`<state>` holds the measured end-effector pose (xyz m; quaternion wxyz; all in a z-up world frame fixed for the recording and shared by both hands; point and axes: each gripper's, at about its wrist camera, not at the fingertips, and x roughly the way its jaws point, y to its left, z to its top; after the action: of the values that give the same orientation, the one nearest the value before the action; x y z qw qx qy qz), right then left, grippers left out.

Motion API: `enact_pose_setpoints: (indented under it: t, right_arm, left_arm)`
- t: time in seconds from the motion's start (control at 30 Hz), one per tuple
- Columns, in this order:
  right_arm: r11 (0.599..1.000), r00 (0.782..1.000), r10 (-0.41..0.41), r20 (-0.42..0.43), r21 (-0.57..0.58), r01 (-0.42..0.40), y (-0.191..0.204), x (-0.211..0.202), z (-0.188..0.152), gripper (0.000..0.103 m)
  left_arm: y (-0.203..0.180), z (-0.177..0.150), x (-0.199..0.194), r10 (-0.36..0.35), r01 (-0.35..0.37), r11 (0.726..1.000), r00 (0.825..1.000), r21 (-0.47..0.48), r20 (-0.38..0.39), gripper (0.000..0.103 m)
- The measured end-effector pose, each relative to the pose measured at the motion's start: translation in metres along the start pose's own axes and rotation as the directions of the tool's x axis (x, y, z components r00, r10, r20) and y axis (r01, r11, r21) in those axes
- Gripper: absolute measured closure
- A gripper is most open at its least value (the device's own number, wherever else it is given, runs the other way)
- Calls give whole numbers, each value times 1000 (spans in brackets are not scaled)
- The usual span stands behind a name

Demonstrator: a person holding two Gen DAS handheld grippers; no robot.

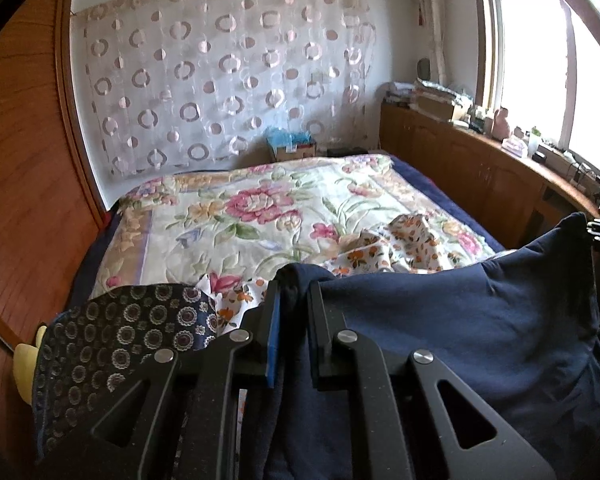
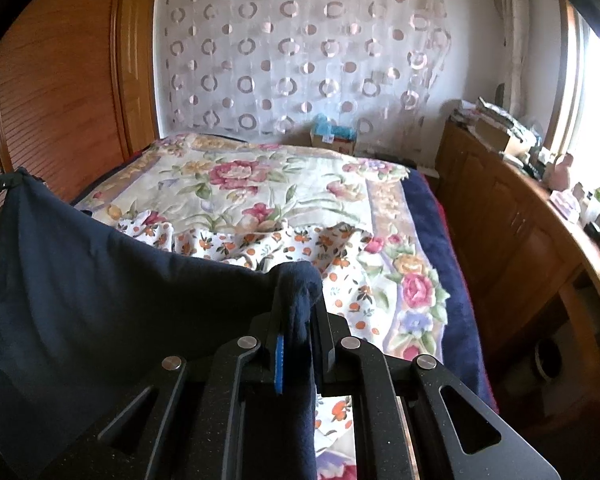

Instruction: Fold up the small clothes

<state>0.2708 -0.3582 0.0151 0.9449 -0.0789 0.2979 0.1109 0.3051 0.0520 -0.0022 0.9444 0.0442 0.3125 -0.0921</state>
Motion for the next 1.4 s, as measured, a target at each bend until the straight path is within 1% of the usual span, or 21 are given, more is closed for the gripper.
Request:
enact_pose_setpoints:
  t: [0.07, 0.1, 0.13, 0.17, 0.23, 0.27, 0.3, 0.33, 0.37, 0.47, 0.57, 0.67, 0.83, 0.93, 1.0, 1.13, 1.23, 1.33, 1.4]
  right_arm:
    - [1000, 1000, -5, -19, 1, 5, -1, 7, -3, 93]
    - [1000, 999, -8, -32, -1, 8, 1, 7, -2, 86]
    - [1000, 999, -21, -40, -5, 21, 2, 7, -2, 81]
    - [1000, 999, -27, -45, -10, 27, 3, 9, -4, 77]
    - [1000, 999, -8, -48, -21, 7, 4, 5, -9, 52]
    - [1000, 999, 1, -42, -25, -2, 6, -2, -11, 47]
    - [1000, 999, -2, -35, -26, 1, 7, -8, -13, 39]
    - [1000, 1000, -3, -30, -22, 2, 8, -13, -17, 35]
    - [1000, 1000, 2, -28, -13, -3, 8, -20, -23, 34]
    - [999, 999, 22, -23, 43, -21, 7, -41, -42, 33]
    - [995, 998, 34, -56, 99, -29, 4, -56, -62, 33]
    - [992, 997, 20, -79, 129, -10, 1, -75, -82, 33]
    - [983, 990, 14, -138, 184, 12, -10, -97, -107, 33]
    - [976, 987, 24, -160, 218, 11, -15, -108, -117, 33]
    - [972, 986, 35, -165, 235, 5, -17, -114, -121, 33]
    - [969, 983, 63, -174, 244, -19, -11, -116, -115, 33]
    - [969, 982, 74, -173, 246, -30, -6, -107, -108, 33]
    - [966, 981, 81, -178, 255, -34, -8, -93, -106, 33]
    - [968, 981, 73, -179, 250, -27, -7, -84, -105, 33]
  left_arm:
    - [-1, -1, 5, 11, -11, 1000, 1000, -3, -21, 88]
    - [0, -1, 5, 16, -16, 1000, 1000, -4, -25, 86]
    - [-1, -2, 4, 13, -13, 1000, 999, -2, -29, 76]
    - [-1, -4, 0, 2, -2, 1000, 1000, -3, -28, 60]
    - [-1, -10, -9, -31, 31, 1000, 999, -4, -25, 49]
    - [-3, -15, -15, -44, 44, 999, 999, 2, -28, 39]
    - [-6, -20, -19, -50, 50, 999, 998, 8, -27, 35]
    - [-8, -25, -25, -54, 54, 998, 998, 11, -24, 29]
    - [-10, -32, -30, -60, 60, 998, 998, 14, -24, 27]
    - [-15, -52, -44, -63, 64, 998, 997, 9, -39, 27]
    - [-20, -70, -50, -75, 76, 997, 995, 7, -65, 27]
    - [-29, -88, -57, -86, 87, 996, 993, 18, -80, 27]
    - [-38, -108, -60, -122, 122, 993, 986, -4, -116, 27]
    - [-46, -118, -62, -114, 116, 993, 984, 9, -134, 27]
    - [-50, -124, -61, -120, 123, 992, 981, 10, -154, 27]
    - [-52, -132, -56, -116, 118, 993, 975, -1, -187, 27]
    - [-51, -135, -54, -108, 108, 994, 974, -15, -200, 27]
    - [-49, -141, -50, -96, 92, 995, 970, -28, -221, 27]
    - [-49, -144, -47, -93, 87, 996, 967, -36, -237, 27]
